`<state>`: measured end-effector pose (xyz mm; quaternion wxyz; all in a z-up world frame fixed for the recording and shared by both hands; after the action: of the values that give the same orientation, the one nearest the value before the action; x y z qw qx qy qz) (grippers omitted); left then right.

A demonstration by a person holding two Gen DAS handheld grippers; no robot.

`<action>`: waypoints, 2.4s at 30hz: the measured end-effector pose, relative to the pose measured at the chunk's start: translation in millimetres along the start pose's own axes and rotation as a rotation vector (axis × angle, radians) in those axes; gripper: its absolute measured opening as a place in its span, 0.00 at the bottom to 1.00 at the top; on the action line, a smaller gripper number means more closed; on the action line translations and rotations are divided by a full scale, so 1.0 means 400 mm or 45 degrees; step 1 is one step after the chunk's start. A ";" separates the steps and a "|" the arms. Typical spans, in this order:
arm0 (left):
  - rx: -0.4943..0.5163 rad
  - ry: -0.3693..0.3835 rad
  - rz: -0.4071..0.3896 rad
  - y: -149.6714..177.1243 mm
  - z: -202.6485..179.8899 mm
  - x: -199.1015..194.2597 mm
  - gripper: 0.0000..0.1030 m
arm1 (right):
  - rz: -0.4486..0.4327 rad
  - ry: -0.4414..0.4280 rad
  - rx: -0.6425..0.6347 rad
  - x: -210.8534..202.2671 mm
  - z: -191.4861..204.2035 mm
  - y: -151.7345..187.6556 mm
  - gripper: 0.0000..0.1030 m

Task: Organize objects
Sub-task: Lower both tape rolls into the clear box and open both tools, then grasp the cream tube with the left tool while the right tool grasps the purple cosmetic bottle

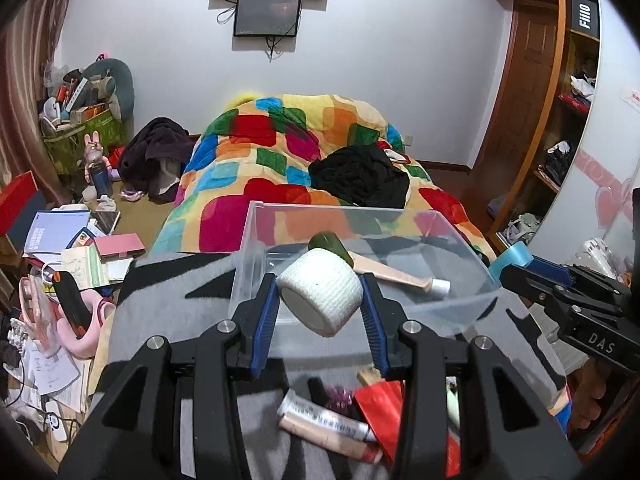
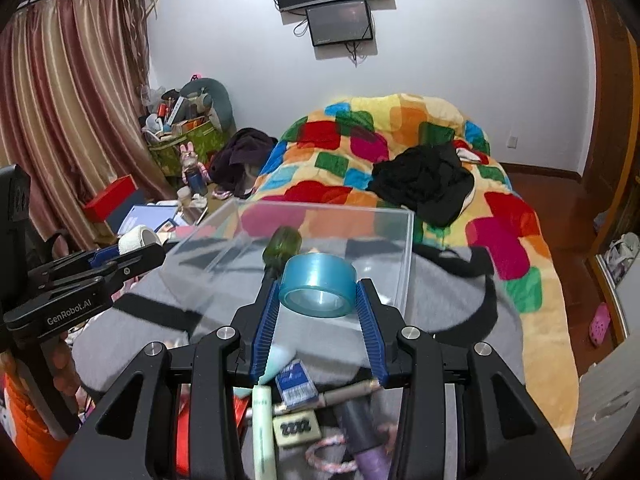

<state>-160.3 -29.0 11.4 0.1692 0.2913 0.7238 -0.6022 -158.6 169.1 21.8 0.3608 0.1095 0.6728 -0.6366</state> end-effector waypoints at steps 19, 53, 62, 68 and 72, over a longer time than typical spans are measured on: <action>0.024 -0.027 0.216 0.007 0.022 0.186 0.39 | 0.241 -0.010 -0.031 0.203 0.021 0.011 0.35; 0.058 -0.054 0.178 0.128 -0.016 0.030 0.82 | 0.068 0.028 -0.079 -0.001 -0.029 0.048 0.66; -0.030 -0.073 0.286 0.268 -0.004 0.044 0.82 | 0.160 0.113 -0.051 -0.019 -0.127 0.174 0.67; -0.063 -0.098 0.291 0.321 0.027 0.017 0.83 | 0.259 0.104 -0.039 -0.003 -0.158 0.273 0.67; -0.081 -0.146 0.298 0.339 0.060 -0.015 0.82 | 0.281 0.072 -0.027 0.010 -0.153 0.304 0.67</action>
<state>-73.3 -39.4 -95.2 0.2887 0.3333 0.6926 -0.5709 -108.6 245.2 -79.6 0.4106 0.1971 0.6734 -0.5823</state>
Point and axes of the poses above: each gripper's, at about its wrist camera, not at the fingertips, and x roughly the way its jaws point, z to its left, y to its underside, the point moved 6 cm from there along x, roughly the way its jaws point, and after that the axes turned 9 degrees about y, right-handed, at the moved point
